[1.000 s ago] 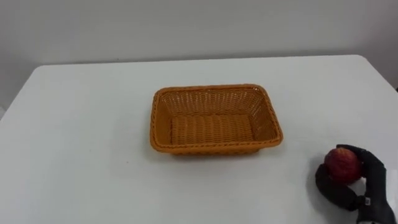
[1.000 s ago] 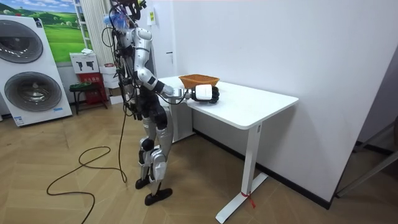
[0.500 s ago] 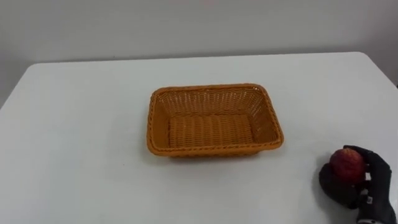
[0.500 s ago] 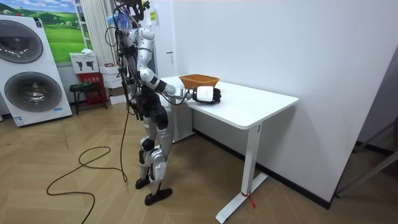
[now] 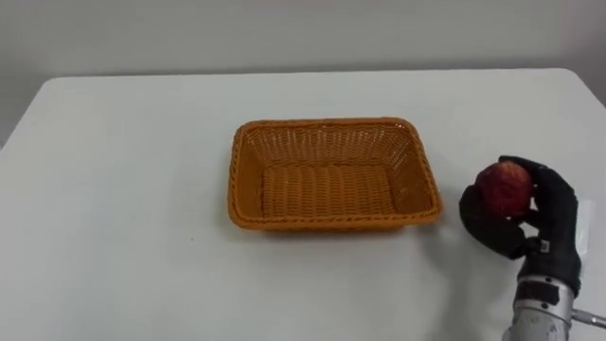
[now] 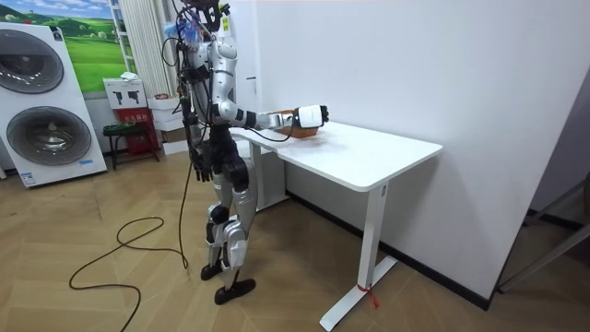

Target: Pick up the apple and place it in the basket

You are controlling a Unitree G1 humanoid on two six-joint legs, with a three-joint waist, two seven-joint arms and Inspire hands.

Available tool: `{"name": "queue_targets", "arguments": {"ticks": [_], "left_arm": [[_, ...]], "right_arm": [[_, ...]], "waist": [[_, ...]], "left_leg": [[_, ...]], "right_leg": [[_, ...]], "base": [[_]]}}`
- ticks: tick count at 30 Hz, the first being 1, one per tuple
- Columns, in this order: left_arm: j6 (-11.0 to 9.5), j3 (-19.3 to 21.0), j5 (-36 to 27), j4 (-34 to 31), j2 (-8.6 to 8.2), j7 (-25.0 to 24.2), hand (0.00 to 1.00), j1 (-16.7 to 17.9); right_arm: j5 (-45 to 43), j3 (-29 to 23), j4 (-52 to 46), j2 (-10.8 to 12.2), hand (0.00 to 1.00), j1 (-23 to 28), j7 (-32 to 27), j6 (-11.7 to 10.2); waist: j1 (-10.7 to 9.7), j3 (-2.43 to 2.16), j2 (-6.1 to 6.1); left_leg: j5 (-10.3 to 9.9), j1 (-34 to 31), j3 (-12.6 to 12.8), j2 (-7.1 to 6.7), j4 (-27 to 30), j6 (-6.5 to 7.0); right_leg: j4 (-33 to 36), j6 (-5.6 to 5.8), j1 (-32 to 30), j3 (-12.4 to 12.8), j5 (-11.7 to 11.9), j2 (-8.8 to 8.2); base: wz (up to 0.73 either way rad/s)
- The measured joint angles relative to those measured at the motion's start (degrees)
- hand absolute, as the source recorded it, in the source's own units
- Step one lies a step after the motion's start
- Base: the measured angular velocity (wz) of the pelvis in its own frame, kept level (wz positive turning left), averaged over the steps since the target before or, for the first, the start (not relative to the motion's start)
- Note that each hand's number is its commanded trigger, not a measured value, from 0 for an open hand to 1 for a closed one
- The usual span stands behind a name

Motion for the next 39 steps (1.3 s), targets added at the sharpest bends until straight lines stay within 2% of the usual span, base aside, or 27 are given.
{"name": "queue_targets", "arguments": {"ticks": [8, 10, 11, 16, 17, 18, 19, 20, 23, 28, 31, 39], "left_arm": [[0.09, -1.40, 0.03, 1.20, -0.04, 0.03, 0.00, -0.10], [0.14, -2.01, 0.04, 1.13, -0.06, 0.06, 0.00, -0.13], [0.18, -2.44, -0.02, 1.12, -0.06, 0.06, 0.00, -0.15], [0.19, -3.27, -0.07, 1.16, -0.01, -0.05, 0.00, -0.63], [0.19, -3.64, -0.02, 1.15, 0.00, -0.06, 0.00, -0.85], [0.18, -3.88, -0.02, 1.14, -0.01, -0.06, 0.00, -1.13], [0.18, -3.92, -0.02, 1.16, -0.02, -0.06, 0.00, -1.35], [0.18, -3.97, -0.02, 1.17, -0.03, -0.04, 0.00, -1.76], [0.35, -4.61, -0.23, 1.22, -0.05, 0.04, 0.00, -1.88], [1.48, -5.89, -0.69, 1.16, 0.03, -0.04, 0.00, -2.11], [1.68, -6.15, -0.66, 1.09, 0.04, -0.12, 0.00, -2.08], [2.30, -6.25, -0.66, 1.00, 0.04, -0.46, 0.00, -2.04]], "right_arm": [[0.06, 3.22, -4.01, -1.81, 1.00, -1.93, 0.83, -0.02], [0.05, 3.32, -4.08, -2.29, 1.00, -1.96, 1.79, 0.04], [0.05, 3.34, -4.49, -2.33, 1.00, -2.03, 2.29, 0.23], [-1.78, 4.65, -12.13, -2.39, 1.00, -2.26, 3.17, 1.16], [-1.82, 5.50, -12.85, -2.40, 0.85, -2.80, 3.60, 1.13], [-2.02, 6.35, -12.85, -2.40, 0.58, -3.26, 4.19, 1.16], [-2.02, 6.76, -12.84, -2.40, 0.19, -3.39, 4.53, 1.19], [-2.04, 7.66, -12.78, -2.40, 0.00, -3.63, 5.12, 1.29], [-2.03, 9.77, -12.57, -2.38, 0.00, -4.10, 7.70, 1.75], [-1.12, 10.93, -11.57, -2.41, 0.00, -4.26, 10.58, 2.96], [-1.15, 11.71, -11.57, -2.45, 0.00, -4.40, 11.72, 3.47], [-2.26, 13.10, -11.57, -2.44, 0.00, -4.77, 13.59, 4.48]], "waist": [[0.25, -0.18, -0.23], [0.26, -0.26, -0.25], [0.37, -0.46, -0.28], [0.57, -0.54, -0.22], [0.70, -0.54, -0.31], [0.80, -0.43, -0.21], [1.07, -0.43, -0.26], [1.65, -0.36, -0.39], [1.94, -0.24, -0.51], [2.73, 0.50, -1.19], [3.09, 0.26, -1.59], [3.09, 0.04, -1.85]], "left_leg": [[0.03, 0.06, -0.46, 0.05, -0.04, -0.05], [0.04, -0.28, -0.67, 0.08, -0.04, -0.04], [0.04, -0.48, -0.74, 0.09, 0.00, -0.04], [0.11, -0.43, -0.76, 0.13, 0.00, -0.07], [0.12, -0.43, -0.74, 0.12, 0.01, -0.08], [0.12, -0.33, -0.81, 0.11, 0.06, -0.08], [0.12, -0.26, -0.83, 0.12, 0.06, -0.09], [0.14, -0.21, -0.82, 0.12, 0.06, -0.12], [0.16, -0.21, -1.03, 0.10, 0.16, -0.11], [0.21, -0.67, -1.52, 0.03, 0.41, -0.05], [0.21, -1.53, -1.52, 0.02, 0.63, -0.04], [0.21, -1.75, -1.81, 0.00, 0.85, -0.04]], "right_leg": [[-0.03, 0.00, -0.06, -0.35, 0.00, 0.06], [-0.01, 0.00, -0.07, -0.42, 0.00, -0.01], [0.00, 0.00, -0.23, -0.41, 0.00, -0.05], [0.03, 0.00, -0.44, -0.10, 0.00, -0.07], [0.02, 0.00, -0.25, -0.20, 0.00, -0.05], [-0.01, 0.00, -0.04, -0.25, 0.00, -0.05], [0.00, 0.00, 0.02, -0.22, 0.00, -0.05], [-0.03, 0.00, 0.05, -0.22, 0.00, -0.05], [-0.02, 0.00, 0.18, -0.41, 0.00, -0.15], [-0.02, 0.00, 0.13, -1.60, 0.00, -0.35], [0.03, 0.00, -0.51, -1.86, 0.00, -0.38], [0.01, 0.00, -0.60, -2.35, 0.01, -0.43]], "base": [[0.01], [0.05], [0.00], [-0.01], [0.00], [0.00], [0.00], [0.00], [0.04], [0.07], [0.04], [0.00]]}}
